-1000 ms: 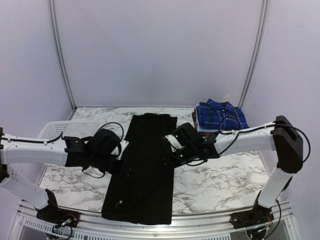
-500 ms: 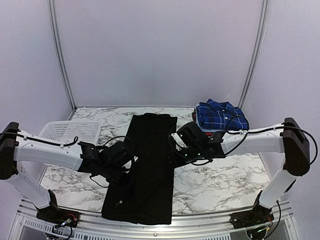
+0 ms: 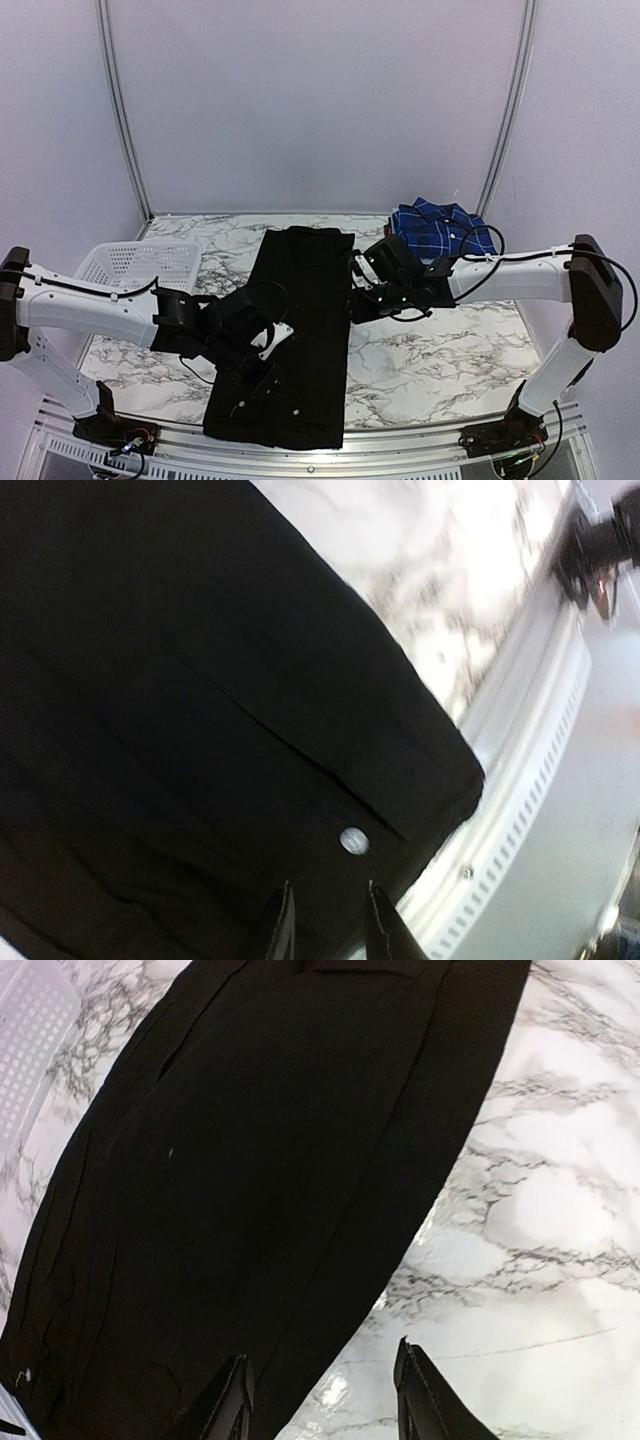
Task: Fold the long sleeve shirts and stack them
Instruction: Smooth out the rectangle-folded shirt at the center of the board, then pick up the rectangle-folded shirt from the center of the board.
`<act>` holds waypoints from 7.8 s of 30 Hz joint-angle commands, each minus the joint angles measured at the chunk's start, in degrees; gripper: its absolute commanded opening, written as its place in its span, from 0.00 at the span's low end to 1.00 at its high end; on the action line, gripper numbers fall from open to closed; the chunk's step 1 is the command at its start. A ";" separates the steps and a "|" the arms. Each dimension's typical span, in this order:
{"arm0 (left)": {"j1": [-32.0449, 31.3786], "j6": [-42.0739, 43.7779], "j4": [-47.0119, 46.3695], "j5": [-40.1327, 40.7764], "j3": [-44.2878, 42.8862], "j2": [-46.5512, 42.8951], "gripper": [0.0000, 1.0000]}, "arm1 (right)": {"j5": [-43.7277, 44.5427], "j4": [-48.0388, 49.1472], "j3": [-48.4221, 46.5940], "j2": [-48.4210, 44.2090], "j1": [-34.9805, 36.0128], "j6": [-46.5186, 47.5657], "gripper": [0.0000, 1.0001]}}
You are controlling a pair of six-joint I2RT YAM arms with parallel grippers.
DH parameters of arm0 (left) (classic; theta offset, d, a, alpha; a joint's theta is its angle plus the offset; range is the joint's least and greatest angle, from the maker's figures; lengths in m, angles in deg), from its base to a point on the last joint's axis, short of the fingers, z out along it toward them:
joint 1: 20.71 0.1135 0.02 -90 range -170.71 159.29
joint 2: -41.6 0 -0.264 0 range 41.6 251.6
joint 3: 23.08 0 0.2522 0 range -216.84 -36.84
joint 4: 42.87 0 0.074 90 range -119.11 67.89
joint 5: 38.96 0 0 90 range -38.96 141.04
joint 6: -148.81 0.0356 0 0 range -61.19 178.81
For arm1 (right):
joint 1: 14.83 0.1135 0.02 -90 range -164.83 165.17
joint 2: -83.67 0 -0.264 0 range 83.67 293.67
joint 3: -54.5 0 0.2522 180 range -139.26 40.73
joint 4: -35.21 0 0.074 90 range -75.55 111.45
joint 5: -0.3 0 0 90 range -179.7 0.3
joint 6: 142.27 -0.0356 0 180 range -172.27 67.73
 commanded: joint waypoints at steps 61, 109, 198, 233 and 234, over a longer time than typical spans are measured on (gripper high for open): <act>14.85 -9.35 -12.77 -1.50 -36.91 40.52 0.16 | -19.87 13.46 -49.96 47.76 -26.28 3.21 0.32; 14.45 -8.82 -12.78 -5.34 -38.67 45.16 0.16 | -20.02 8.47 -62.37 52.08 -29.41 6.58 0.36; 14.91 -8.19 -9.97 -8.85 -52.05 54.54 0.16 | -18.15 4.19 -76.09 56.57 -29.62 9.61 0.41; 2.08 -32.03 -17.42 16.88 19.57 -16.20 0.28 | 4.73 14.96 23.35 -24.76 20.62 -27.74 0.55; 1.26 -33.31 -17.36 17.89 20.54 -16.66 0.28 | 5.58 14.96 24.03 -24.37 22.08 -29.21 0.54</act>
